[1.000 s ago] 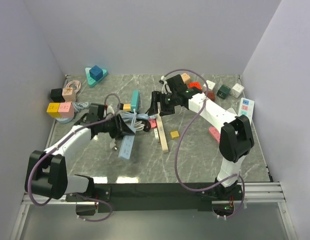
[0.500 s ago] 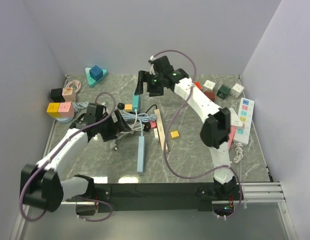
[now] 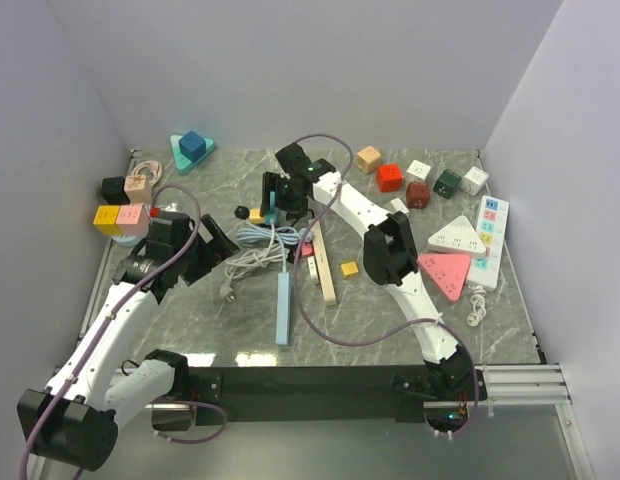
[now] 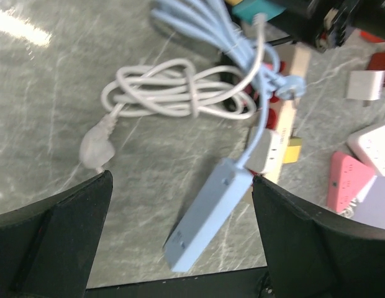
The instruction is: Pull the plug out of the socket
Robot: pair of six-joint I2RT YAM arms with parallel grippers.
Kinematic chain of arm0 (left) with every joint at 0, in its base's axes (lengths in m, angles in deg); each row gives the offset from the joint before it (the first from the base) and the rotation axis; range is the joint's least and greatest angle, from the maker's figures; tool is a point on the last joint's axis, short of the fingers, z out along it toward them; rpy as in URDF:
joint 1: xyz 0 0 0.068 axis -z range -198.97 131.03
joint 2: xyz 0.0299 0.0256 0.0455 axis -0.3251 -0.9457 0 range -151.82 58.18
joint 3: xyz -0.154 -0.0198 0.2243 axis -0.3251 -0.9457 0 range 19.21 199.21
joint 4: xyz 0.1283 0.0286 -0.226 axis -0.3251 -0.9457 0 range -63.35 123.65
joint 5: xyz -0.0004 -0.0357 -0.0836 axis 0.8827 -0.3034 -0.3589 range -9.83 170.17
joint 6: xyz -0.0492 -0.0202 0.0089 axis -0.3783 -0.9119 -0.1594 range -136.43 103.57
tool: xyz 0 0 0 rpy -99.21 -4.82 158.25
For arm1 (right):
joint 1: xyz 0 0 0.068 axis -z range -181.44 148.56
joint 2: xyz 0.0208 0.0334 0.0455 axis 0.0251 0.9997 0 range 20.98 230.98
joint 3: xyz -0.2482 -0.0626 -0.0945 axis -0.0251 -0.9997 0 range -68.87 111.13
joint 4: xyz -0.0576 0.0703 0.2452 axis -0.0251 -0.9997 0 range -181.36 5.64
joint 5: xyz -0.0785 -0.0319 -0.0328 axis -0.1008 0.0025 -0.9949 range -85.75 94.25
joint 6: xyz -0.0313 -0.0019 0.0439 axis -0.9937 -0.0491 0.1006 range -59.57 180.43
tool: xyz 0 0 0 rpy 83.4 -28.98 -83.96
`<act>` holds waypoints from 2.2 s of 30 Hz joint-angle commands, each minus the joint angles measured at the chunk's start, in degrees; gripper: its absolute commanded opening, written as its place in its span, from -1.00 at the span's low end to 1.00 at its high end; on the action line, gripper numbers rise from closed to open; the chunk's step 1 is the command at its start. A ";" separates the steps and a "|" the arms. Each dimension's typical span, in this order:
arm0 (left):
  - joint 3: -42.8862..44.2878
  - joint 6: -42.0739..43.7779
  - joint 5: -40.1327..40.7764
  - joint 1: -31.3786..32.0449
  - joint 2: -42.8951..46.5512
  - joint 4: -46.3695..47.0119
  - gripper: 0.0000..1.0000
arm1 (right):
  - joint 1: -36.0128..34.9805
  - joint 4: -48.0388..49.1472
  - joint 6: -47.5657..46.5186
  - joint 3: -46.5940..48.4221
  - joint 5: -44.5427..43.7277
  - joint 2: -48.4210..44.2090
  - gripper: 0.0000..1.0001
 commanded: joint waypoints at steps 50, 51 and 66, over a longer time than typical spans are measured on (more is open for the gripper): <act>-7.14 2.75 -34.69 0.87 -9.28 19.01 0.99 | -6.03 39.91 11.35 -82.60 9.62 -59.86 -1.00; -7.14 2.04 -35.13 1.14 -9.20 19.36 0.99 | -6.03 40.34 11.87 -82.43 8.89 -59.78 -1.00; -7.22 -2.53 -30.83 2.98 -11.83 21.74 0.37 | -10.51 46.85 18.82 -80.23 6.52 -58.10 -1.00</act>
